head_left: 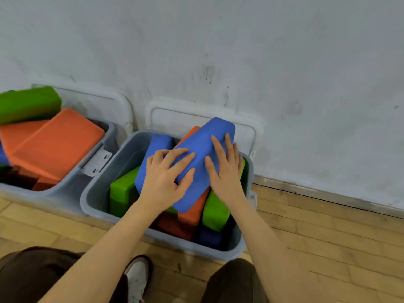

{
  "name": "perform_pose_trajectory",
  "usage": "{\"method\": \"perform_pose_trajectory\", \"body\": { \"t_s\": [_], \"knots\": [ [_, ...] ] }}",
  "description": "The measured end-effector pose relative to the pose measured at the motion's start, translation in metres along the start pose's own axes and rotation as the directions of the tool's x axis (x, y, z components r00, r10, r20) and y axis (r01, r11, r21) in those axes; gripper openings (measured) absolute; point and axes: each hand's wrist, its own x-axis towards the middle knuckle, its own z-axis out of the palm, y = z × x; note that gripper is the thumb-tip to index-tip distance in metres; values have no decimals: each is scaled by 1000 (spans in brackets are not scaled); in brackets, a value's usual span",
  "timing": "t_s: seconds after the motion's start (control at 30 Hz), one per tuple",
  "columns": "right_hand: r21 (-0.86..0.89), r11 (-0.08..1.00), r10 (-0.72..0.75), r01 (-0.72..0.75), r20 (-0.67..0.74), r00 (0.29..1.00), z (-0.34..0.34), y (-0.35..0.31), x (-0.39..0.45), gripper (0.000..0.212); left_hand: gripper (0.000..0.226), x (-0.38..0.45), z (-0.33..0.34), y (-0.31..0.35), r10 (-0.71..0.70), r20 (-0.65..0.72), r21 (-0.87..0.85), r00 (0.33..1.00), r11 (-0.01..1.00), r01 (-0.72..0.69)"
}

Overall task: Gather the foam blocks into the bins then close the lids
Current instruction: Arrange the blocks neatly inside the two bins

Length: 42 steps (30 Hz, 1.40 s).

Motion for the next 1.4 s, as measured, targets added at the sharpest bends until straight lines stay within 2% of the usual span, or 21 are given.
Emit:
{"method": "perform_pose_trajectory", "body": {
  "t_s": [0.1,0.17,0.37,0.47,0.67,0.83,0.93,1.0,1.1,1.2,1.27,1.33,1.4],
  "knots": [
    [17,994,-111,112,-65,992,-8,-18,10,54,29,15,-26,-5,77,-37,56,996,996,-75],
    [18,985,-172,173,-49,984,-8,-30,16,52,29,20,-41,-12,108,-43,114,993,988,-103],
    [-13,982,-191,191,-7,982,14,-73,34,56,30,31,-73,-45,162,-46,255,986,956,-145],
    [-70,967,-243,244,24,970,37,-88,50,58,30,33,-93,-79,179,-46,291,983,944,-158],
    [-109,951,-277,290,120,953,107,-120,89,63,31,26,-101,-166,58,-86,213,995,976,-38],
    [-223,927,-257,302,207,944,175,-132,131,71,31,25,-86,-257,-14,-31,109,999,994,17],
    [-239,938,-198,251,225,954,212,-128,154,63,32,29,-70,-302,-68,11,7,998,998,68],
    [-208,949,-180,238,262,948,232,-120,165,58,34,29,-57,-329,-54,59,-20,997,998,55],
    [-196,944,-187,267,349,918,254,-108,174,73,42,24,-41,-360,-42,106,68,993,997,35],
    [-243,916,-224,318,349,910,275,-107,183,79,49,19,-35,-379,-190,-13,287,982,940,186],
    [-331,879,-223,342,348,910,289,-111,192,79,52,9,-32,-379,-249,-86,340,965,903,263],
    [-433,861,-128,269,327,936,299,-111,200,72,58,-10,-25,-374,-278,-68,375,958,883,282],
    [-503,854,25,131,291,956,304,-100,200,62,72,-27,-15,-369,-358,24,416,933,853,316]
  ]
}}
